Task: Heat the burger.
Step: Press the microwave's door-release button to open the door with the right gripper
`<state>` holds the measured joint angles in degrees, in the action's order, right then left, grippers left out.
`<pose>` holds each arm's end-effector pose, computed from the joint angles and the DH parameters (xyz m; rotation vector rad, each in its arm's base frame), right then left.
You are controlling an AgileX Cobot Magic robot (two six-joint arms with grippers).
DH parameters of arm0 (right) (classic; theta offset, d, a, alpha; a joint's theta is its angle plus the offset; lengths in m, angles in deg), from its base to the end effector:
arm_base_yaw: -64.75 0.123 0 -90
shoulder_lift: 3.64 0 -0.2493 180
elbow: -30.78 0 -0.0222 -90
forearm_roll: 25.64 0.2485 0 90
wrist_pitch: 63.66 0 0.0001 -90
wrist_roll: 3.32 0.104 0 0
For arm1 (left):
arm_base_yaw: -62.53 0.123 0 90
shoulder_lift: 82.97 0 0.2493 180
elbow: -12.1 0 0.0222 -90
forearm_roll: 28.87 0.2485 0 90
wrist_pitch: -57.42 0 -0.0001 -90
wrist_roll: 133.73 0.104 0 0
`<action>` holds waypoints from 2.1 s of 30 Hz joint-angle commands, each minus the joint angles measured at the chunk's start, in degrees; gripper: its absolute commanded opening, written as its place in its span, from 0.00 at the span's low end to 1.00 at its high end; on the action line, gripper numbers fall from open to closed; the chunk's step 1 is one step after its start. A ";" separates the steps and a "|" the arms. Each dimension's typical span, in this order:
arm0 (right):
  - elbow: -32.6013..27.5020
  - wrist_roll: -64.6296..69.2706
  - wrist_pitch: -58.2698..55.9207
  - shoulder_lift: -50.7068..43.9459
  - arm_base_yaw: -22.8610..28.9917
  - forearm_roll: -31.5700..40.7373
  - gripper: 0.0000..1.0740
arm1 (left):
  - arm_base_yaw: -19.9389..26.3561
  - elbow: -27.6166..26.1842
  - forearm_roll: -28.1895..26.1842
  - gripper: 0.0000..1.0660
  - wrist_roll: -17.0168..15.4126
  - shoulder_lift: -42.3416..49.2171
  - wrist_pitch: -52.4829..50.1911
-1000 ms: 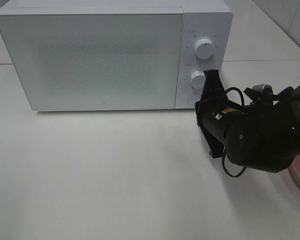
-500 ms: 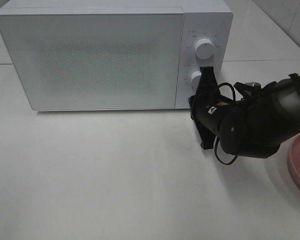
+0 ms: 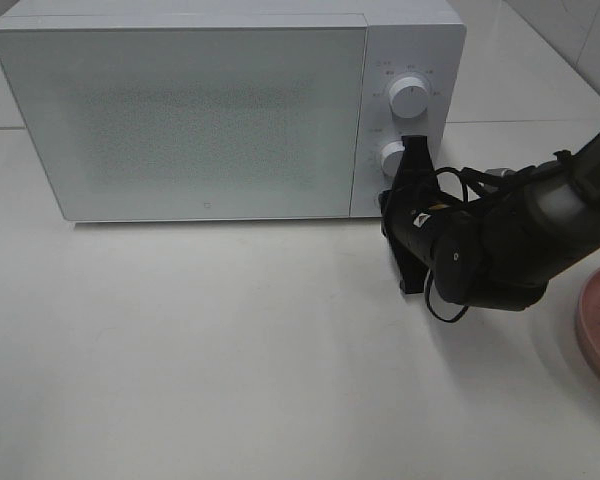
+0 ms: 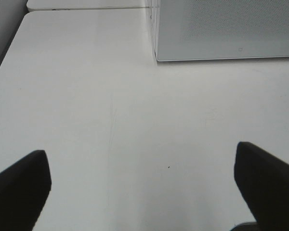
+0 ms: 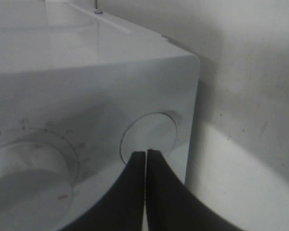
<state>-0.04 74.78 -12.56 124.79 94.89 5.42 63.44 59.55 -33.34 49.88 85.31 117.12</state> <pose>0.3251 0.1405 0.0572 1.4072 1.5463 1.0607 0.0489 -0.0062 0.2700 0.0493 2.0718 -0.0456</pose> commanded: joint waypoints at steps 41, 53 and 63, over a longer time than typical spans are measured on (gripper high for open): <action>11.69 -2.06 14.27 6.07 -2.35 1.03 0.04 | -0.23 0.11 0.00 0.92 0.23 0.11 -0.17; 12.15 -4.24 13.75 6.19 -2.75 0.92 0.05 | -0.23 0.11 0.00 0.92 0.23 0.11 -0.17; 11.00 -3.95 8.08 4.81 -2.64 0.46 0.05 | -0.23 0.11 0.00 0.92 0.23 0.11 -0.17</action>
<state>7.46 71.62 -13.47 130.35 94.54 10.12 63.44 59.55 -33.34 50.06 85.31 117.12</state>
